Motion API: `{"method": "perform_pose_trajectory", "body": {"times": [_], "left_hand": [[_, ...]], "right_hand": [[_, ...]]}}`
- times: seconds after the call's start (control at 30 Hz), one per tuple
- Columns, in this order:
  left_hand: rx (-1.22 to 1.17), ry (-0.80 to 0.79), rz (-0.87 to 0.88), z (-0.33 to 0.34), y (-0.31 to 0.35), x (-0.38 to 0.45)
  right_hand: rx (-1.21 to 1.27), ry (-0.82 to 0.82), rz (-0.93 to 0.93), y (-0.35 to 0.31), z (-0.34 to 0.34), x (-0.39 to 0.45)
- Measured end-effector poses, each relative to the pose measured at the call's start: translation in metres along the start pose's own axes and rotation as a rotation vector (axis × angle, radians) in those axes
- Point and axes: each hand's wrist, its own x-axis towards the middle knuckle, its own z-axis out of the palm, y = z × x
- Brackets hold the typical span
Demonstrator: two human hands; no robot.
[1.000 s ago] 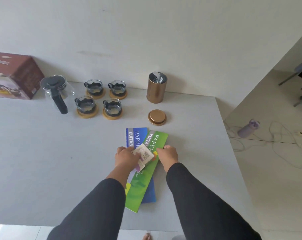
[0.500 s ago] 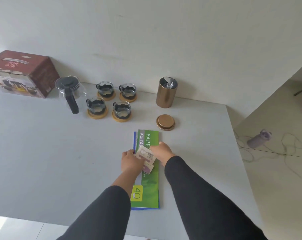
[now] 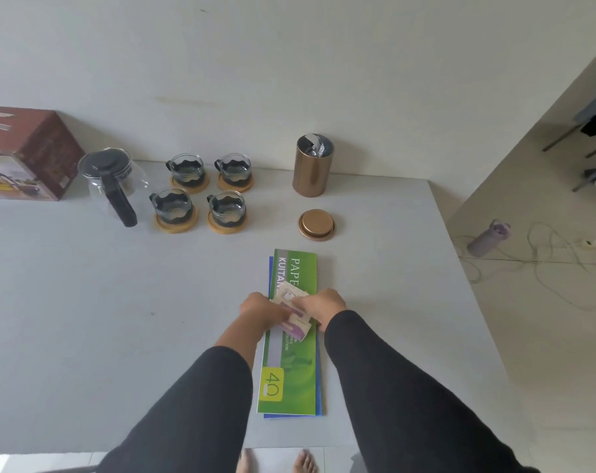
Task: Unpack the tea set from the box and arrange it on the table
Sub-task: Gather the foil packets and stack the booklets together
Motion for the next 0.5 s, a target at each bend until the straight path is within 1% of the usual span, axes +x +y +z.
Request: {"method": "perform_pose_trajectory", "body": {"times": [0.13,0.23,0.4,0.5], "left_hand": [[-0.006,-0.106,0.056,-0.002,-0.003,0.000],[-0.045,-0.153,0.131,0.000,0.002,-0.003],[-0.105,-0.228,0.208,0.013,0.028,-0.018],[-0.165,-0.255,0.261,0.029,0.054,-0.025]], "right_hand": [[0.091,-0.032,0.061,0.008,-0.003,-0.010],[0.217,-0.044,0.081,0.014,-0.010,-0.019],[0.390,0.016,0.111,0.025,-0.040,-0.038],[0.463,0.092,0.100,0.027,-0.068,-0.040]]}}
